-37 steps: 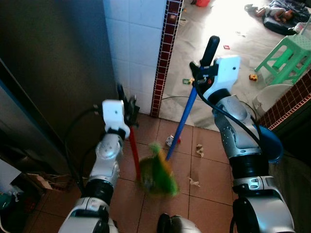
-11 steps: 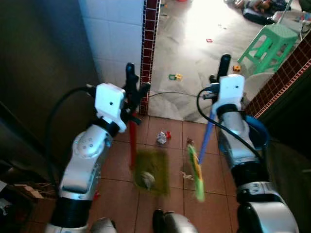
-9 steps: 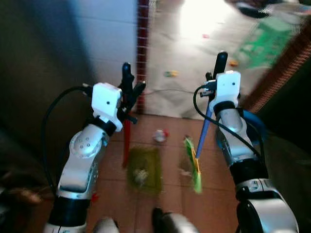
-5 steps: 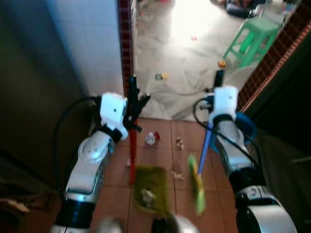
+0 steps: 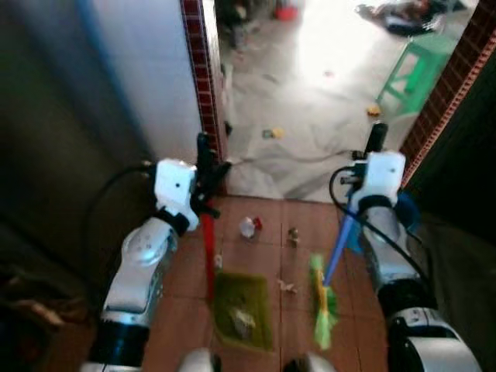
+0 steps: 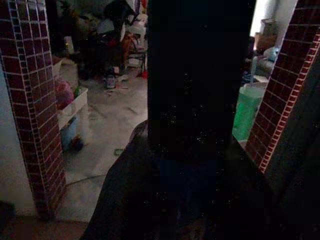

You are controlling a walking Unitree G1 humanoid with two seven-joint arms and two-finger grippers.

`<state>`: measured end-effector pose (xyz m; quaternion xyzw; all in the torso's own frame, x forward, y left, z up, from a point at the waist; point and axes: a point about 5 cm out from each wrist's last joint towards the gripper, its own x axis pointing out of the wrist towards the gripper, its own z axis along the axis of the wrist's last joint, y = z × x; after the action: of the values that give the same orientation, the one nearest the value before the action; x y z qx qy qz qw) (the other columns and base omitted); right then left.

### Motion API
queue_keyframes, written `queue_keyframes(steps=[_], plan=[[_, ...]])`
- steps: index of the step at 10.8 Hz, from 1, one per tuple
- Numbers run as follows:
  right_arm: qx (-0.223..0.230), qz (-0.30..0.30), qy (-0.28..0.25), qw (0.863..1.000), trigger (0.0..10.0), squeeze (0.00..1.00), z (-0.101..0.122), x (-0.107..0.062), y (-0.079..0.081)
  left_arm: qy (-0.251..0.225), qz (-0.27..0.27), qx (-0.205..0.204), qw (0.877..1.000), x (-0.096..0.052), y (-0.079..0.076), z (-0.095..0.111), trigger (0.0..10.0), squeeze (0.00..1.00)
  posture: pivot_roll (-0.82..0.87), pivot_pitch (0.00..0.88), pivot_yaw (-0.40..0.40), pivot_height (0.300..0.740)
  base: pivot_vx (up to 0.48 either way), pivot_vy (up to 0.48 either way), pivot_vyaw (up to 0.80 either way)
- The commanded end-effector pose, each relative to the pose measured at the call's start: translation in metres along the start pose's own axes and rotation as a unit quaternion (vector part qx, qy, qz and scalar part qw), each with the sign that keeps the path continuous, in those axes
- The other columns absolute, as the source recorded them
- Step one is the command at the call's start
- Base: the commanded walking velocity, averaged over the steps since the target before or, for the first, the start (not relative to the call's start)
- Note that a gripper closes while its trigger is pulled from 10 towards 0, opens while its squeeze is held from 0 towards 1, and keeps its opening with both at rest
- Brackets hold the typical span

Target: Sweep floor

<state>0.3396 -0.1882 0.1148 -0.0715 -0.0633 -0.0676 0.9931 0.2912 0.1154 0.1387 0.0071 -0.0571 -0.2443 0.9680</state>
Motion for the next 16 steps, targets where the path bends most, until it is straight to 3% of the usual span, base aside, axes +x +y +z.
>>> queue_keyframes(steps=[1, 3, 5, 8, 12, 14, 16], plan=[[0.01, 0.007, -0.024, 1.0, 10.0, 0.0, 0.011, 0.004, 0.01, -0.024, -0.01, 0.026, 0.999, 0.007, 0.002, 0.013, 10.0, 0.0, 0.1, 0.0, 0.065, 0.74, 0.0, 0.0, 0.0], [-0.003, 0.04, -0.025, 0.999, 10.0, 0.0, 0.016, 0.008, 0.02, -0.036, -0.015, 0.035, 0.999, 0.015, -0.003, 0.016, 10.0, 0.0, 0.06, 0.0, 0.002, 0.74, 0.0, 0.0, -0.4], [-0.014, 0.056, -0.029, 0.998, 10.0, 0.0, 0.017, 0.004, 0.022, -0.037, -0.012, 0.024, 0.999, 0.013, -0.005, 0.014, 10.0, 0.0, 0.04, 0.0, -0.01, 0.74, 0.0, 0.0, -0.8], [-0.005, 0.05, -0.027, 0.998, 10.0, 0.0, 0.015, 0.002, 0.014, -0.036, 0.019, -0.008, 0.999, 0.0, 0.004, 0.011, 10.0, 0.0, 0.02, 0.0, 0.02, 0.74, 0.0, 0.0, -0.62], [-0.013, 0.073, -0.003, 0.997, 10.0, 0.0, 0.0, -0.013, 0.015, -0.021, 0.022, -0.019, 0.999, -0.01, 0.0, 0.0, 10.0, 0.0, 0.01, 0.0, -0.06, 0.74, 0.0, 0.0, 0.0], [-0.013, 0.095, -0.022, 0.995, 10.0, 0.0, 0.012, -0.009, 0.024, -0.016, 0.001, 0.008, 1.0, -0.002, 0.005, 0.003, 10.0, 0.0, 0.01, 0.0, -0.054, 0.74, 0.0, 0.0, 0.0], [0.005, 0.079, 0.002, 0.997, 10.0, 0.0, 0.004, -0.011, 0.018, -0.014, 0.016, -0.001, 1.0, -0.01, 0.008, 0.006, 10.0, 0.0, 0.05, 0.0, -0.037, 0.74, 0.0, 0.0, -0.56]])
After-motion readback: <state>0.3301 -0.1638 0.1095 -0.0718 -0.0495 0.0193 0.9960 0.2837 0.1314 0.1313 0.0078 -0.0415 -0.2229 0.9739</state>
